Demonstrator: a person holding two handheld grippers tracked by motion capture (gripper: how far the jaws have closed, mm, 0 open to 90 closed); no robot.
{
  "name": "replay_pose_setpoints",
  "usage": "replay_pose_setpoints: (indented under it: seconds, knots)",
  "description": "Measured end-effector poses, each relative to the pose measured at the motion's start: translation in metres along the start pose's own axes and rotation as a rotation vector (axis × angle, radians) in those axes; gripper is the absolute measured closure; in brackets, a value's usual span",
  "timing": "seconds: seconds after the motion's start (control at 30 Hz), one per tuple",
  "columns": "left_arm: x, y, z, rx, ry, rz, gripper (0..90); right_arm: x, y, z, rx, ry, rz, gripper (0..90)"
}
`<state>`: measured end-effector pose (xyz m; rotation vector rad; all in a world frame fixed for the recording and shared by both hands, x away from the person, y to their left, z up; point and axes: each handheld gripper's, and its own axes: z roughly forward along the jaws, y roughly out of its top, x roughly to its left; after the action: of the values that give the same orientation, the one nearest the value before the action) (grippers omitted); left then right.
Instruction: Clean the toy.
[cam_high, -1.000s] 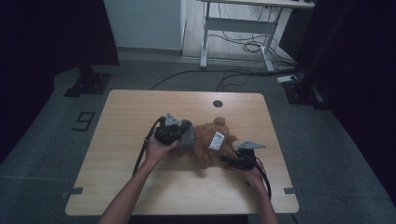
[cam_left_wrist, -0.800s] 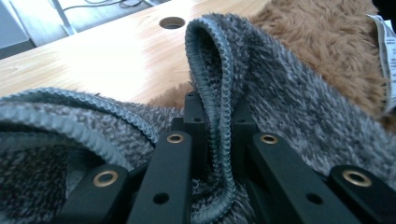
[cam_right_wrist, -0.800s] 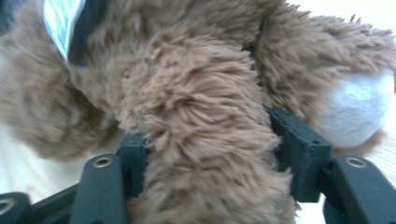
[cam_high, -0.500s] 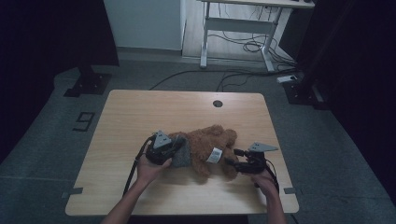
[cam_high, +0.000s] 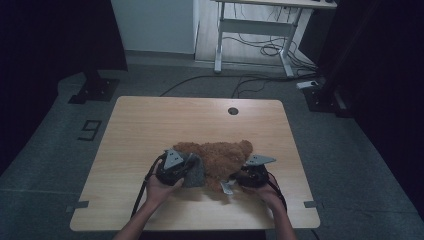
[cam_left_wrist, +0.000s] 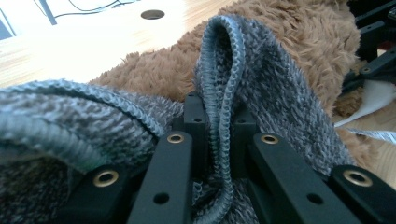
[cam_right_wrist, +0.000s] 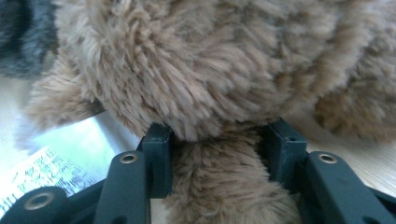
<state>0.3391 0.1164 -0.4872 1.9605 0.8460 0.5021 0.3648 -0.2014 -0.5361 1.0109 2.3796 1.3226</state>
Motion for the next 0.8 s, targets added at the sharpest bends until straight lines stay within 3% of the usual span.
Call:
replay_pose_setpoints:
  seconds: [0.07, 0.13, 0.2, 0.33, 0.47, 0.53, 0.57, 0.6, 0.67, 0.8]
  knots:
    - [0.005, 0.003, 0.002, -0.005, 0.025, -0.008, 81.7, 0.001, 0.001, 0.003, -0.004, -0.025, 0.001, 54.3]
    - [0.01, 0.011, 0.001, -0.02, 0.014, -0.038, 81.7, 0.002, 0.001, 0.006, -0.017, -0.035, 0.004, 54.6]
    - [0.008, 0.02, -0.002, -0.042, 0.008, -0.037, 81.7, 0.0, 0.0, 0.007, -0.016, -0.036, 0.002, 55.1]
    - [-0.011, 0.05, -0.003, -0.091, -0.023, 0.006, 81.6, -0.003, -0.003, 0.005, -0.031, -0.029, 0.023, 56.5]
    - [-0.037, 0.073, 0.023, -0.096, -0.073, 0.017, 81.3, -0.002, -0.004, 0.005, -0.033, -0.033, 0.023, 56.8]
    - [-0.051, 0.077, 0.04, -0.065, -0.091, 0.039, 81.3, -0.002, -0.004, 0.005, -0.035, -0.032, 0.026, 57.2]
    - [-0.06, 0.078, 0.052, -0.028, -0.092, 0.071, 81.4, -0.002, -0.005, 0.005, -0.035, -0.031, 0.027, 57.2]
    - [-0.066, 0.076, 0.061, 0.0, -0.074, 0.11, 81.4, -0.003, -0.005, 0.004, -0.035, -0.029, 0.027, 57.2]
    - [-0.074, 0.068, 0.074, 0.007, -0.015, 0.18, 81.5, -0.004, -0.006, 0.004, -0.032, -0.037, 0.025, 57.8]
    - [-0.066, 0.064, 0.07, -0.007, -0.003, 0.161, 81.7, -0.007, -0.008, 0.003, -0.038, -0.027, 0.036, 59.2]
